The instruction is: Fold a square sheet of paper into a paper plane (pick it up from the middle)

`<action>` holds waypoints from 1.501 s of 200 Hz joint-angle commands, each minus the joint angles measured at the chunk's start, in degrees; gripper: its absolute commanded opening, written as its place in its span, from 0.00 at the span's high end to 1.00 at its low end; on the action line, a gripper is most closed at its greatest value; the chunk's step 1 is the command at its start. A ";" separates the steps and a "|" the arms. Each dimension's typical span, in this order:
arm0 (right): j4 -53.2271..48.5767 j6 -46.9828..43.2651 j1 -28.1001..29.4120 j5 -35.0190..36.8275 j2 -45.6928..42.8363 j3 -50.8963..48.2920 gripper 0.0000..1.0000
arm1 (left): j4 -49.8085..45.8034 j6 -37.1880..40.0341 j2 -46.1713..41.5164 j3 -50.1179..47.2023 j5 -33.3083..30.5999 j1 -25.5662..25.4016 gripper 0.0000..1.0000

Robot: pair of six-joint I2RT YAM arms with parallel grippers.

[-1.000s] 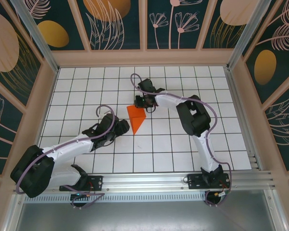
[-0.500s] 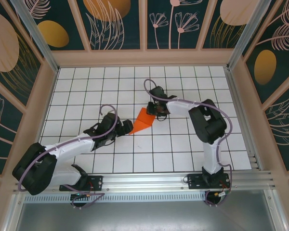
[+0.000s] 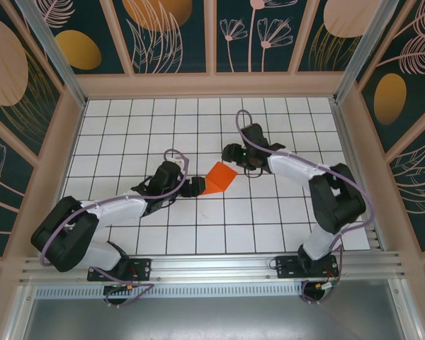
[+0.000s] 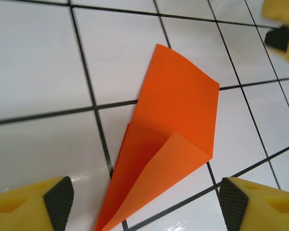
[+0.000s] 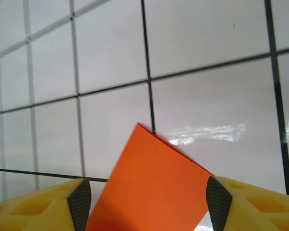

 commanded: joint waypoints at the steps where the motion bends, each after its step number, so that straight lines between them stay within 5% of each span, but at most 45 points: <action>1: 4.70 0.51 -2.05 -3.45 -4.19 -5.17 0.32 | 3.59 11.19 2.49 2.92 2.30 -0.22 0.25; 49: 10.08 0.95 -3.41 -7.24 -10.11 -13.03 0.27 | 3.56 25.02 4.67 4.19 6.63 0.00 0.36; 91: 8.70 -0.24 -3.47 -8.05 -13.01 -14.13 0.21 | 3.24 28.29 8.78 4.96 12.39 1.15 0.41; 161: 11.46 -0.34 -3.42 -9.39 -15.73 -15.89 0.03 | 6.08 23.82 14.05 7.02 17.42 4.11 0.61; 247: 10.86 2.05 -3.63 -13.55 -15.92 -16.30 0.06 | 12.62 21.37 11.99 4.87 24.63 5.24 0.93; 300: 17.53 12.62 -3.80 -19.36 -17.44 -21.93 0.15 | 21.92 10.32 8.81 3.09 23.55 5.76 0.98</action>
